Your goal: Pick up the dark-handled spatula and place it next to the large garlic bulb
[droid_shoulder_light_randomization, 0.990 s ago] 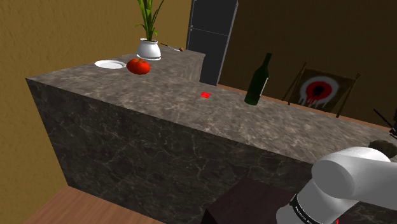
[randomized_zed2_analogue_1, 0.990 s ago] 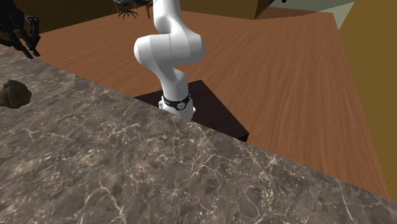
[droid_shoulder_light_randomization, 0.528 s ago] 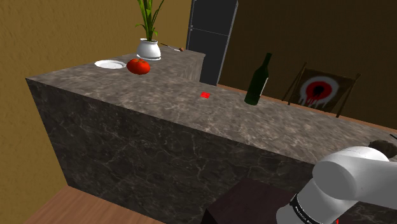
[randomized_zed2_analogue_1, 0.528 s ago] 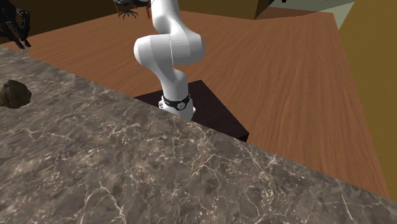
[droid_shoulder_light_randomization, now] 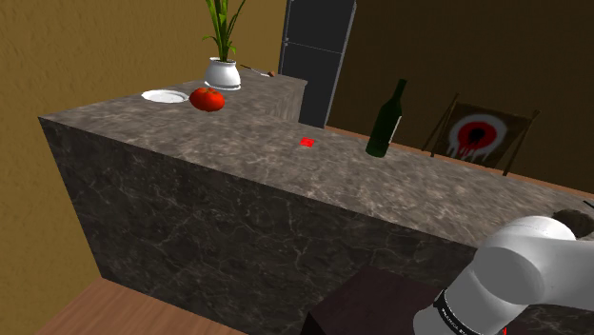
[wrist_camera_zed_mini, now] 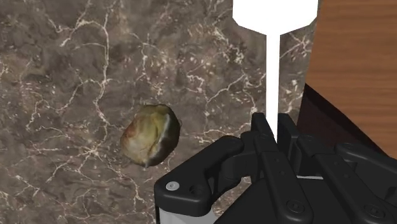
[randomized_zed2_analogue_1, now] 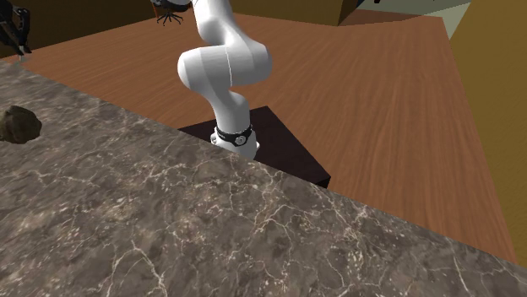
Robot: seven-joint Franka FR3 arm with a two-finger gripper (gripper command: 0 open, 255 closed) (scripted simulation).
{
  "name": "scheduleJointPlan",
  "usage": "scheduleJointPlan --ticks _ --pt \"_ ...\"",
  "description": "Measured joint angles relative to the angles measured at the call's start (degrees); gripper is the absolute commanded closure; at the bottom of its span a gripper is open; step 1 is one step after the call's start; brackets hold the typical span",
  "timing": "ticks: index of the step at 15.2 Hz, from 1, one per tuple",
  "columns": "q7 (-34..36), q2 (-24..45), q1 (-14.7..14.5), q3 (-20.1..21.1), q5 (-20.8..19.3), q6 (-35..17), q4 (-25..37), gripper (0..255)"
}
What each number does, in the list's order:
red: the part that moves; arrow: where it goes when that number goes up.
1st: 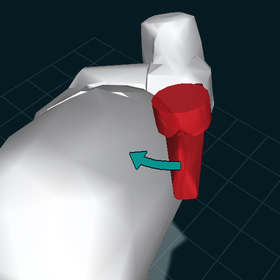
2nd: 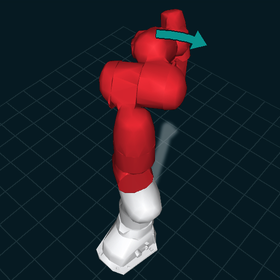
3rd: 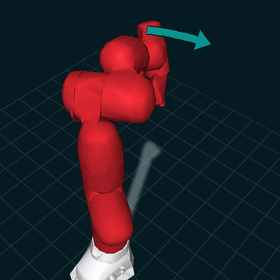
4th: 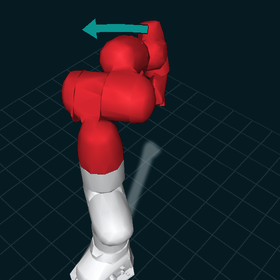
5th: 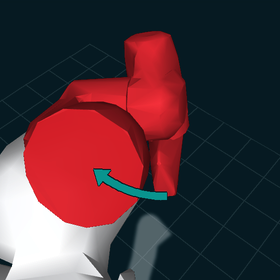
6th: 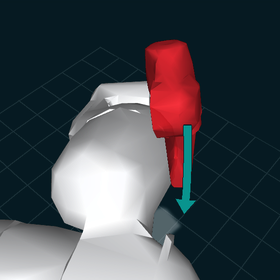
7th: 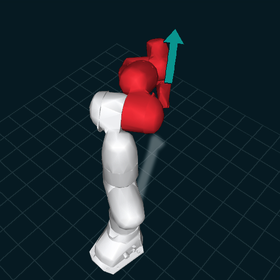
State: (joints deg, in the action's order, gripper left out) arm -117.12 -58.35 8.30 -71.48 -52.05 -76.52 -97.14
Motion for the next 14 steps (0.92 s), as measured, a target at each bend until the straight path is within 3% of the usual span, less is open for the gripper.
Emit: scheduleJointPlan --ticks 6,14 --pt "-8.73 0.42 -8.14 -7.59 -3.53 2.12 14.87 255" --pt "-8.66 -2.04 -7.02 -9.44 -5.53 -1.11 11.59 255"
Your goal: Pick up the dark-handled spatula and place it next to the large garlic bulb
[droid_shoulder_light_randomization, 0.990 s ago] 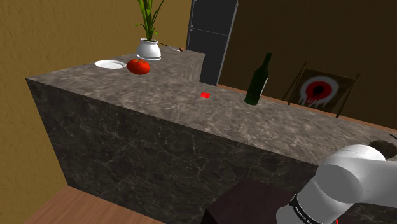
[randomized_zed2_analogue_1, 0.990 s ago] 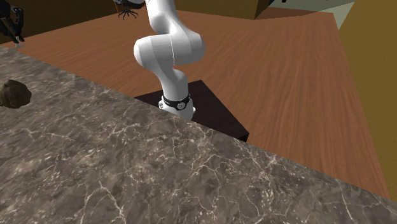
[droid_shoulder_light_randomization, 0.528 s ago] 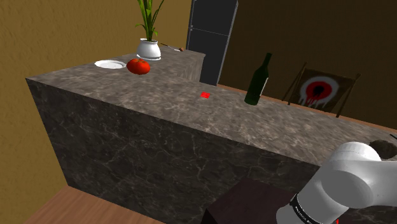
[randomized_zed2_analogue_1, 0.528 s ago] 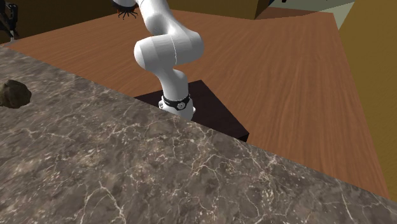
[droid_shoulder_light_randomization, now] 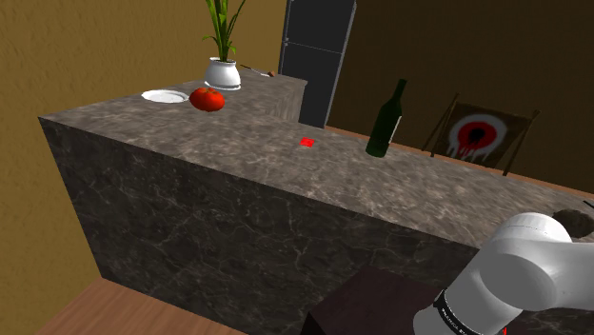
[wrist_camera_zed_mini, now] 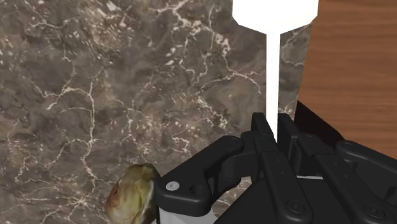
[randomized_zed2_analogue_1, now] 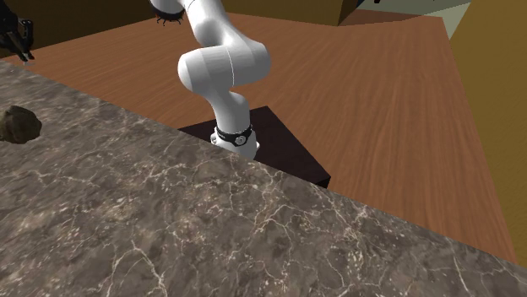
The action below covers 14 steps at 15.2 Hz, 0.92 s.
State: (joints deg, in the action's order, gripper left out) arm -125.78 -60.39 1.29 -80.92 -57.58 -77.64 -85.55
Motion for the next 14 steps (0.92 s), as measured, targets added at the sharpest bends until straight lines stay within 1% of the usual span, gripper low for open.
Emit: scheduleJointPlan --ticks 7,14 --pt "1.09 -2.25 1.61 -1.43 -1.74 -3.34 -4.4 255" --pt "2.07 -4.43 2.52 -3.45 -3.75 -6.59 -7.92 255"
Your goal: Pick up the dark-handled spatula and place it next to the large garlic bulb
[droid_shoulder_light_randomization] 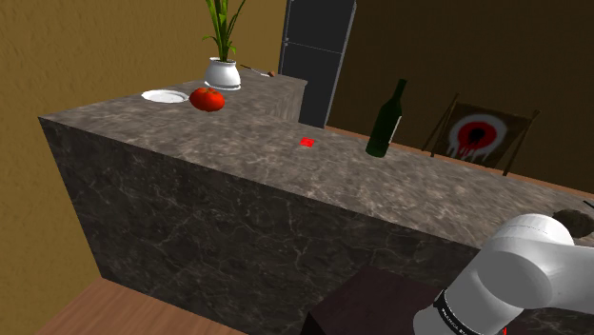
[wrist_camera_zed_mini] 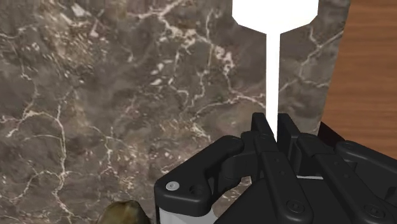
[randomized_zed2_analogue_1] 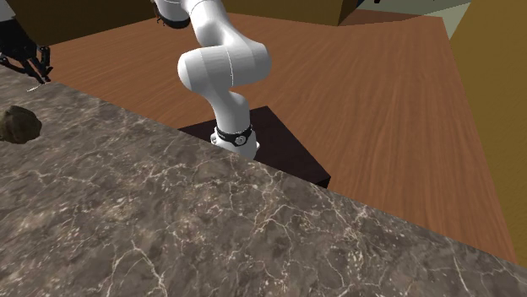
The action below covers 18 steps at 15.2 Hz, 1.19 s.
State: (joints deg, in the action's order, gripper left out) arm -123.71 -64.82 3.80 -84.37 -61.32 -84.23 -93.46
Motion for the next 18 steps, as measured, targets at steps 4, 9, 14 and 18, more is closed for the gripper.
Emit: scheduleJointPlan --ticks 4,9,14,18 --pt "0.52 -1.17 0.53 -1.19 -1.19 -1.78 -1.86 255" --pt "0.98 -2.25 0.81 -2.43 -2.35 -3.4 -3.34 255" --pt "1.0 -2.29 0.92 -2.44 -2.4 -3.47 -3.5 0" --pt "1.0 -2.29 0.92 -2.44 -2.4 -3.47 -3.5 0"
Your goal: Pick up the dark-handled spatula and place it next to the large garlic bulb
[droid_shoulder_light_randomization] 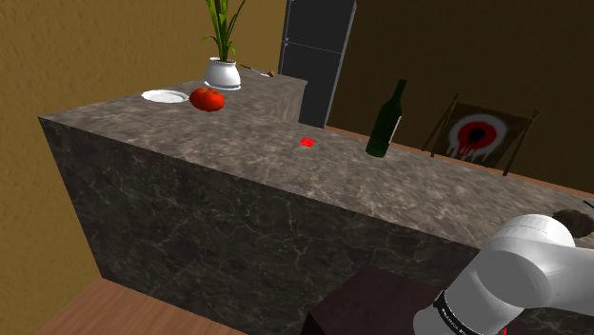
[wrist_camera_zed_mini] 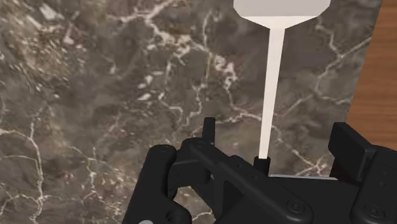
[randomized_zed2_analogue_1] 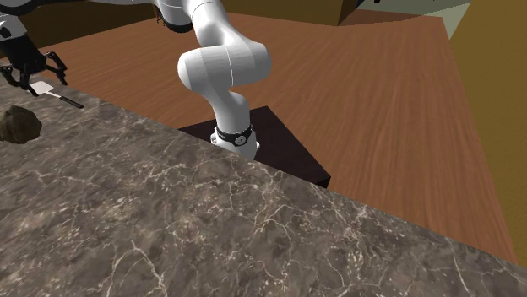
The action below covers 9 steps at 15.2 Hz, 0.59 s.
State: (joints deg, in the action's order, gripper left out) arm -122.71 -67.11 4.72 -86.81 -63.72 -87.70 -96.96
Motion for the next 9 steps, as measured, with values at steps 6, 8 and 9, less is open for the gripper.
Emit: scheduleJointPlan --ticks 6,8,9 --pt "-1.1 2.26 -0.78 2.43 2.32 3.41 3.43 0" --pt "-1.39 2.66 -1.31 2.66 2.68 4.06 4.51 0" --pt "-1.46 2.74 -1.39 2.71 2.76 4.2 4.72 0"
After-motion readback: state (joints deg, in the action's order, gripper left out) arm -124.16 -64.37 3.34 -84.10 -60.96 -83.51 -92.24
